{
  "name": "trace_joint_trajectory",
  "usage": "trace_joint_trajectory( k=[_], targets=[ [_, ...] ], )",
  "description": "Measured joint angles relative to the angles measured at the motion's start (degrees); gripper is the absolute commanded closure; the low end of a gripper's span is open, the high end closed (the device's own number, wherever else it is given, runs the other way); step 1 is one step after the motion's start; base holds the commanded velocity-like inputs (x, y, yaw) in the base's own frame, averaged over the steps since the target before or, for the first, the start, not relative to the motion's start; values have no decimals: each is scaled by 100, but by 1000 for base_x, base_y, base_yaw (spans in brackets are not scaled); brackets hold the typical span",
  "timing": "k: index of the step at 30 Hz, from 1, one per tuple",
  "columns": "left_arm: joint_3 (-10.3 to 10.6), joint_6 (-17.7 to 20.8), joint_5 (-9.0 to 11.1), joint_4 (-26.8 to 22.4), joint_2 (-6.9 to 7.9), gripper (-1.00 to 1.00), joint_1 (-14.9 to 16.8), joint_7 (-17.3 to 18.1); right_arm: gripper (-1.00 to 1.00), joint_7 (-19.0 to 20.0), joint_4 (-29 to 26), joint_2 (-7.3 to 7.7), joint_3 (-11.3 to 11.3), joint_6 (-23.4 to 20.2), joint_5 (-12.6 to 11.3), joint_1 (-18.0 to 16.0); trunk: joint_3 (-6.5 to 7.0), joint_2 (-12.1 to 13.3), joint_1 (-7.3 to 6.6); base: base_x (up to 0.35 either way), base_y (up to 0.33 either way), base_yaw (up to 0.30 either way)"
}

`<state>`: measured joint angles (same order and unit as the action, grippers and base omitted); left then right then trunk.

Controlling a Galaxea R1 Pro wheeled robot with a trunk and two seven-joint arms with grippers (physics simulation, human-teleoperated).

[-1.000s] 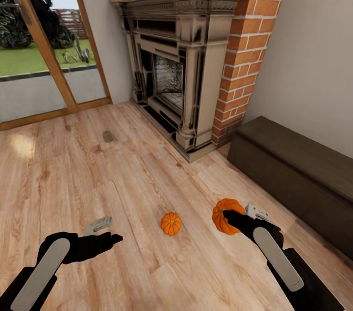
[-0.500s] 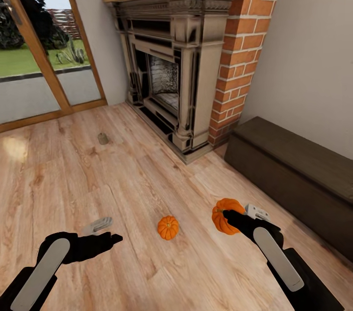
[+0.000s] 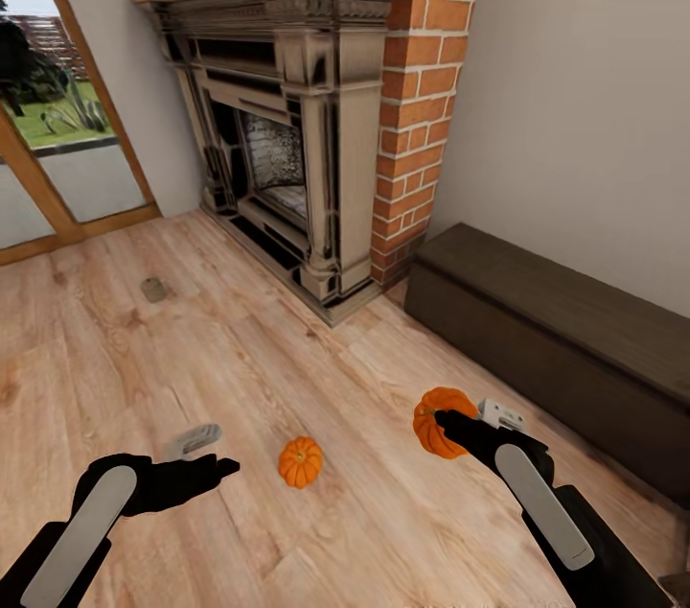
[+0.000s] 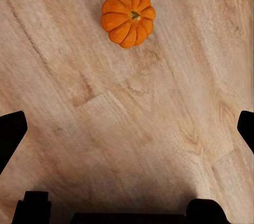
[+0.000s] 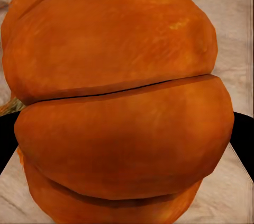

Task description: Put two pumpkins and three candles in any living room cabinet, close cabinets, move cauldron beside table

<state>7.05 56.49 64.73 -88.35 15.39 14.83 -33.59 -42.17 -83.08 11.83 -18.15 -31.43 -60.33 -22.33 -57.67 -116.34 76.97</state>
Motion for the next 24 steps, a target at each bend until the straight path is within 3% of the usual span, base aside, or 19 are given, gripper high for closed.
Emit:
trace_joint_trajectory(
  k=[4,11,24],
  targets=[
    [0,0,0,0,5,-100,0,0,100,0,0,-1,0,-1,-2,0,0,0,0,31,6,-272],
    [-22,0,0,7,20,-100,0,0,100,2,-7,0,0,0,1,0,0,0,-3,252,138,-263],
    [-28,-2,1,7,14,-100,-2,8,100,0,-4,-1,-8,0,-1,-2,0,0,-2,260,140,-27]
  ],
)
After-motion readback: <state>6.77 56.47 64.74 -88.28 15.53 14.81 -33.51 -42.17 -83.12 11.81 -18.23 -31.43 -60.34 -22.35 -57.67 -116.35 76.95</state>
